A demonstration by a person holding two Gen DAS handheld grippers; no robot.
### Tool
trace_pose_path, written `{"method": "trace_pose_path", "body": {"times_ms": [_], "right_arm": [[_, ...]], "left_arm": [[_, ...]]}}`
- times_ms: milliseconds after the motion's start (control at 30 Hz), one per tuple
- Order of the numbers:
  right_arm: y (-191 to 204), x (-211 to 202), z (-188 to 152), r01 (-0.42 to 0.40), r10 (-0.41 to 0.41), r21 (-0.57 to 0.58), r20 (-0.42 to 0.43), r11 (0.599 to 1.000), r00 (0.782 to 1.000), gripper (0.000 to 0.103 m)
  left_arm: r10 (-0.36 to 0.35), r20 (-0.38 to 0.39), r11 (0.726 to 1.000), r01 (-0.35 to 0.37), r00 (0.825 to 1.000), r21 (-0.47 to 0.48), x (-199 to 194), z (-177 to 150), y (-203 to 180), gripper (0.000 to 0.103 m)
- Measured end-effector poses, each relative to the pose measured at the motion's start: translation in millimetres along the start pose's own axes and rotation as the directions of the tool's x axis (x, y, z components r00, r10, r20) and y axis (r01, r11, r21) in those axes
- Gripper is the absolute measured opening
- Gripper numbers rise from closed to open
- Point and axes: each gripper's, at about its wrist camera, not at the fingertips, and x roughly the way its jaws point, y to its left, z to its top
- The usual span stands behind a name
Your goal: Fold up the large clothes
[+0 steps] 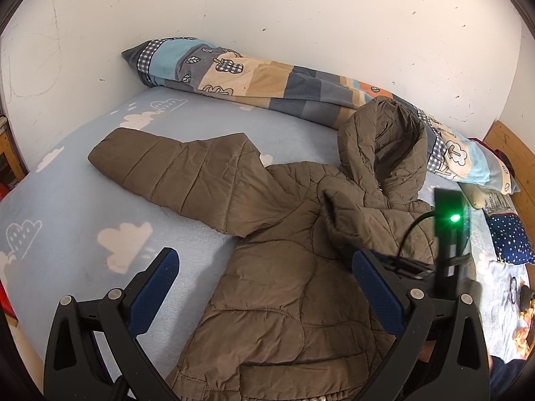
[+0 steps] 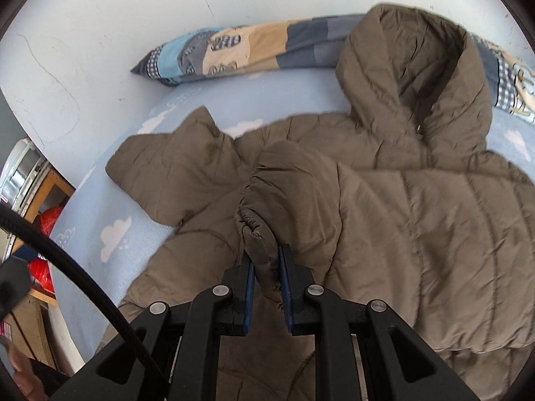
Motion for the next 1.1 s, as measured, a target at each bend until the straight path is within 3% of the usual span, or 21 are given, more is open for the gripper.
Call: {"method": "trace_pose_path", "body": {"times_ms": [200, 267, 300, 333, 433, 567, 700, 800, 867, 900, 933, 1000, 1100], "right_arm": [[-4.9, 22.7, -6.4, -0.006, 0.007, 0.025, -0.044, 1.000, 0.999, 0.020], [-5.8, 23.4, -5.8, -0.039, 0.041, 0.029, -0.058, 0.999, 0.997, 0.036], [-6.6, 21.1, -5.1, -0.071, 0.073, 0.039, -0.059, 0.997, 0.996, 0.053], [-7.3, 16.8, -4.2, -0.095, 0.098, 0.051, -0.055, 0.994, 0.994, 0.059], [-5.5, -1.7, -0.2, -0.105, 0.106, 0.036, -0.022, 0.994, 0.994, 0.059], [-21.4, -40.6, 7.7, -0.095, 0.090, 0.051, 0.087, 0.994, 0.992, 0.061], [-75.8, -66.0, 9.0, -0.014, -0.015, 0.181, 0.156, 0.983, 0.988, 0.063], [-134.2, -68.8, -0.6, 0.102, -0.147, 0.332, 0.111, 0.938, 0.983, 0.063], [-176.8, -68.8, -14.6, 0.169, -0.216, 0.443, 0.058, 0.880, 0.975, 0.056], [-196.0, -69.2, -23.2, 0.199, -0.245, 0.493, 0.031, 0.847, 0.969, 0.044], [-211.6, -69.5, -30.1, 0.219, -0.259, 0.531, 0.002, 0.819, 0.966, 0.025], [-236.9, -68.8, -42.9, 0.233, -0.258, 0.590, -0.043, 0.773, 0.965, 0.011], [-254.1, -68.1, -50.6, 0.226, -0.248, 0.619, -0.052, 0.752, 0.967, 0.010]], "left_arm": [[0.000, -0.009, 1.000, 0.000, 1.000, 0.008, 3.7, 0.1, -4.4, 0.103], [0.001, -0.011, 1.000, -0.001, 1.000, 0.012, 4.5, 0.2, -6.4, 0.103], [0.001, -0.012, 1.000, 0.000, 1.000, 0.013, 4.8, 0.1, -7.2, 0.103], [0.001, -0.012, 1.000, -0.001, 1.000, 0.014, 4.7, 0.0, -8.1, 0.103], [0.000, -0.008, 1.000, 0.000, 1.000, 0.010, 3.4, -0.2, -9.1, 0.103], [0.005, -0.004, 1.000, -0.005, 1.000, 0.013, 2.5, -0.9, -10.1, 0.103], [0.010, -0.006, 1.000, -0.010, 1.000, 0.022, 4.2, -1.0, -11.6, 0.103], [0.012, -0.009, 1.000, -0.011, 1.000, 0.020, 5.9, -0.4, -12.3, 0.103], [0.010, -0.010, 1.000, -0.010, 1.000, 0.018, 6.7, -0.2, -13.2, 0.103], [0.010, -0.010, 1.000, -0.010, 1.000, 0.018, 7.4, -0.2, -13.8, 0.103], [0.009, -0.012, 1.000, -0.009, 1.000, 0.020, 7.7, -0.4, -13.5, 0.103], [0.009, -0.016, 1.000, -0.009, 1.000, 0.027, 9.8, -1.3, -16.4, 0.103], [0.011, -0.022, 0.999, -0.010, 1.000, 0.048, 13.0, -3.3, -22.2, 0.103]]}}
